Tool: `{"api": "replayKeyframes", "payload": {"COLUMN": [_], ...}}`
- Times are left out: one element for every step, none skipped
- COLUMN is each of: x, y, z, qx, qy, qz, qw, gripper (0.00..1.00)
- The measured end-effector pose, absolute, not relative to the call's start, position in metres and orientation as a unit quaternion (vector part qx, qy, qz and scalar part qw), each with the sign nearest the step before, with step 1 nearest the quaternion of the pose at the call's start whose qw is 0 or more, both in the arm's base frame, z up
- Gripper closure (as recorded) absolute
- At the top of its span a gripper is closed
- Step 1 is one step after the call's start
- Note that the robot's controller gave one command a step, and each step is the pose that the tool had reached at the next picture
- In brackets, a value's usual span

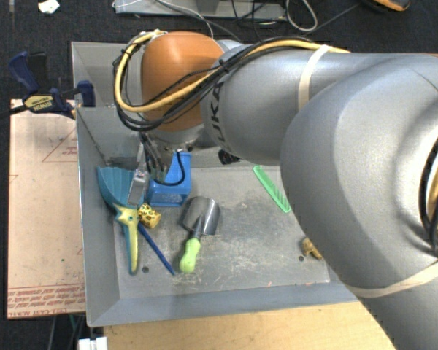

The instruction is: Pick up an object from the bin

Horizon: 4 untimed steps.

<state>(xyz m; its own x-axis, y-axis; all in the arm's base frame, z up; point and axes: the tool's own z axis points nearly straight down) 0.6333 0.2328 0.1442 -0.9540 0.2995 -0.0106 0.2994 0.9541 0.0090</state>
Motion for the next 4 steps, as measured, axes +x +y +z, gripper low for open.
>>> {"api": "replayKeyframes", "payload": {"x": [0.618,0.648,0.609,0.609], "y": [0.253,0.183,0.24,0.24], "z": [0.121,0.072,0.075,0.075], "qx": [0.165,0.163,-0.011,-0.011], "qy": [0.986,0.987,1.0,1.0], "qz": [0.002,0.004,-0.003,-0.003], "qw": [-0.001,-0.005,0.008,0.008], "gripper": [0.0,0.0,1.0,1.0]}}
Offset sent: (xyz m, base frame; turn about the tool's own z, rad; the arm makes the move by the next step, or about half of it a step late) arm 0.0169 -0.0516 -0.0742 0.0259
